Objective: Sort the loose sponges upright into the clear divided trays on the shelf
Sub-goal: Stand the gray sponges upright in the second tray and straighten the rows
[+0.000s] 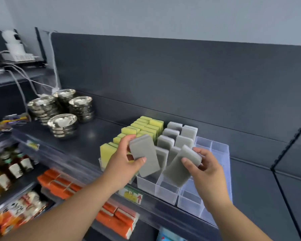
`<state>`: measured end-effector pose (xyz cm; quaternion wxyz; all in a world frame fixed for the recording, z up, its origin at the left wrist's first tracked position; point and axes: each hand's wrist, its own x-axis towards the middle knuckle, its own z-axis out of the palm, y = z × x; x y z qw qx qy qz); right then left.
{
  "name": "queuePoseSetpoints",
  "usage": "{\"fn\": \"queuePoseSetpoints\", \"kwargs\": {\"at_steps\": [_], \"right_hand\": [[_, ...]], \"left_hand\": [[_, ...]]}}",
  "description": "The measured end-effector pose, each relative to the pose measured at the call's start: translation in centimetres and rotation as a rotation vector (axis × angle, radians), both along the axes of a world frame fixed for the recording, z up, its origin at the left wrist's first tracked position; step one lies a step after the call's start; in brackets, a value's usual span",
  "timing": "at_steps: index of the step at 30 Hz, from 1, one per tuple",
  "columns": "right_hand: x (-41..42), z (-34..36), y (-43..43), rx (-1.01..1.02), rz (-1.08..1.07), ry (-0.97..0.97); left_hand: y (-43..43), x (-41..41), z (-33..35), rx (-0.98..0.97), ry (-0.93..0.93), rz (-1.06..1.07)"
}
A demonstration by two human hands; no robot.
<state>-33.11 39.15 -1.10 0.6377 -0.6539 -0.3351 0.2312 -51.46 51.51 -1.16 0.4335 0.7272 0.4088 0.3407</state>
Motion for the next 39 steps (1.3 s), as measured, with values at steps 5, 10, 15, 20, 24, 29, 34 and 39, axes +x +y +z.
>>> {"fn": "queuePoseSetpoints", "kwargs": {"at_steps": [5, 10, 15, 20, 24, 29, 34, 39], "right_hand": [[-0.5, -0.3, -0.4, -0.009, -0.078, -0.028], [-0.1, -0.7, 0.6, -0.059, -0.001, -0.060], [0.6, -1.9, 1.7, -0.135, 0.110, -0.102], [0.6, -2.9, 2.3, -0.189, 0.091, -0.185], [0.0, -3.0, 2.3, -0.221, 0.004, -0.199], [-1.3, -2.3, 2.2, -0.314, -0.140, -0.342], [-3.3, -2.9, 2.5, -0.537, -0.232, -0.528], [-5.3, -3.3, 2.6, -0.649, -0.296, -0.544]], "left_hand": [[2.0, 1.9, -0.1, 0.165, 0.262, -0.181], [3.2, 3.3, 0.8, 0.227, 0.404, -0.277], [4.2, 4.2, 2.7, 0.294, 0.588, -0.374], [5.5, 4.5, 3.6, 0.226, 0.738, -0.489], [6.2, 4.6, 3.5, 0.199, 0.745, -0.579], [6.8, 4.6, 2.7, 0.332, 0.862, -0.671], [6.2, 3.5, 0.7, 0.648, 0.974, -0.805], [7.0, 3.5, -0.3, 0.696, 0.895, -0.832]]}}
